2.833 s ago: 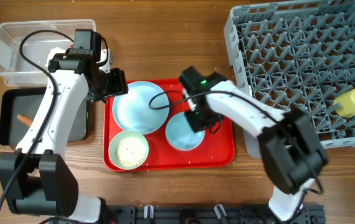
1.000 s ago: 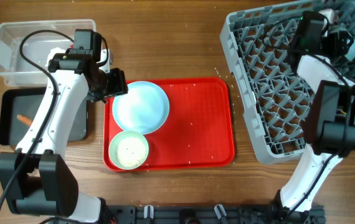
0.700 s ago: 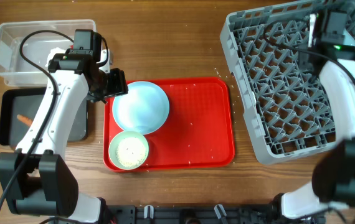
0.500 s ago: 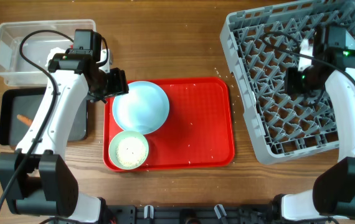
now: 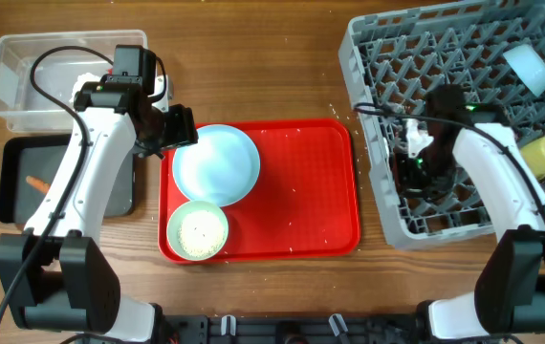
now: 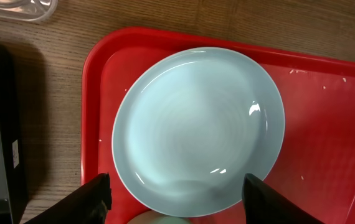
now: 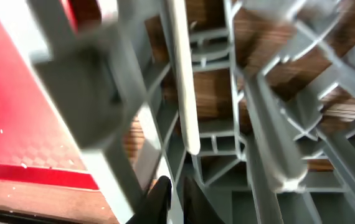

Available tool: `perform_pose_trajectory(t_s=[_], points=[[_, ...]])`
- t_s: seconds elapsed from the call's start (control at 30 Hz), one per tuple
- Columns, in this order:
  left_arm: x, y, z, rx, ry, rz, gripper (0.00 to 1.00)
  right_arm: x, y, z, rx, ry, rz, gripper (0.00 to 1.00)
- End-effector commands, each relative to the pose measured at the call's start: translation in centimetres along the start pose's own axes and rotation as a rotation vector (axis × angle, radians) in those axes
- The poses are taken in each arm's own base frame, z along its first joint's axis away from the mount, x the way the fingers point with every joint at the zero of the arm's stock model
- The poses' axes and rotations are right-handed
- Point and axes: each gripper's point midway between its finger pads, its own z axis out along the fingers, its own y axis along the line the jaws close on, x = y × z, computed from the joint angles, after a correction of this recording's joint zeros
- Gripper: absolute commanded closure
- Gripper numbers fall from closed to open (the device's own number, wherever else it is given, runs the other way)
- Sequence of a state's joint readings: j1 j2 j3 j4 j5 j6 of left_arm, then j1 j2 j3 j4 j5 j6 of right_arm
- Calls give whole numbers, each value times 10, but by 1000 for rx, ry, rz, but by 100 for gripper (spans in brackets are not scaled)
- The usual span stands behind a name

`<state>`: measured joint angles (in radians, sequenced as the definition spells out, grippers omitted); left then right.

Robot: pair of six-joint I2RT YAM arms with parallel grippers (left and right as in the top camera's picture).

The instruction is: Sort waste into correct bins and load items into the dishwasher rack

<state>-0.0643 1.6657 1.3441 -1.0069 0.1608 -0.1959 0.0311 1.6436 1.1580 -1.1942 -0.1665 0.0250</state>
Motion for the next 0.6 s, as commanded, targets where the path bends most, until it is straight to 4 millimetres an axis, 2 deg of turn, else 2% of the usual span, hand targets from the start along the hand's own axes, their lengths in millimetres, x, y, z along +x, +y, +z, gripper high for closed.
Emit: perform_pose_trajectory(t_s=[0.0,0.2,0.47,0.57], points=[[-2,1,-6,-1,-20,4,32,9,24,6,-44,35,-27,89],[-2,1,-6,-2,-20,4,32,14,25,6,-42,55,-27,89],[-2,1,-6,-2,-20,5,32,46,22,2,-26,189,22,89],[-2,1,-6,-2,-20,5,32,50,22,1,-28,204,28,89]])
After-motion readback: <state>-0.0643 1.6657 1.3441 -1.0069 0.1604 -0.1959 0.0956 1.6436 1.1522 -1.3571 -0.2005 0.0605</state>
